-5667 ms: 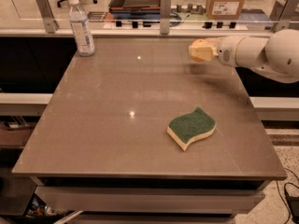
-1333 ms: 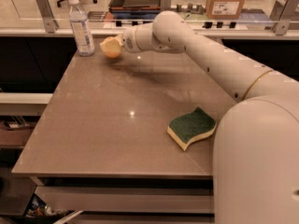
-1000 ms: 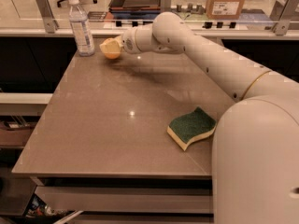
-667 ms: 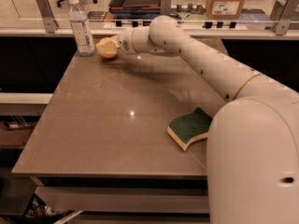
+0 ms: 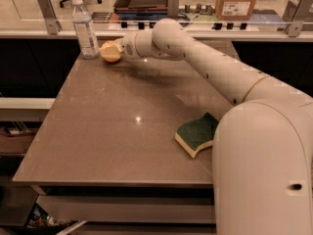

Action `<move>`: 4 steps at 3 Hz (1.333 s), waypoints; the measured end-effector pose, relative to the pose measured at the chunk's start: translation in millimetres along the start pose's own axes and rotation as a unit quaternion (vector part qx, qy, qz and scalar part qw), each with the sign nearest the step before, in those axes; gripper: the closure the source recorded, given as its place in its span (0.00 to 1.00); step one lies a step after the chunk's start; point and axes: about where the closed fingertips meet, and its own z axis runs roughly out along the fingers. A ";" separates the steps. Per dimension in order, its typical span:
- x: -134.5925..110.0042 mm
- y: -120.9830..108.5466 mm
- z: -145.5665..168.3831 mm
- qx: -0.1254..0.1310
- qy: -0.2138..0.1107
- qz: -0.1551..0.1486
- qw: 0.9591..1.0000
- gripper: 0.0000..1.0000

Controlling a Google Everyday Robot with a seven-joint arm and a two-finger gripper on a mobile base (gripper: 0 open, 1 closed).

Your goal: Move orange near blue plastic bottle

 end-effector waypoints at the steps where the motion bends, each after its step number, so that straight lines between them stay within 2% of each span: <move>1: 0.6 1.1 1.5 -0.001 0.001 0.000 1.000 0.59; 3: -1.8 1.4 0.8 -0.001 0.001 0.000 1.000 0.13; 4: -0.9 3.4 3.2 -0.003 0.001 0.000 1.000 0.00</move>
Offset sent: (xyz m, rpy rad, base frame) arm -0.0003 0.0016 -0.0011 -0.0002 0.0015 0.0021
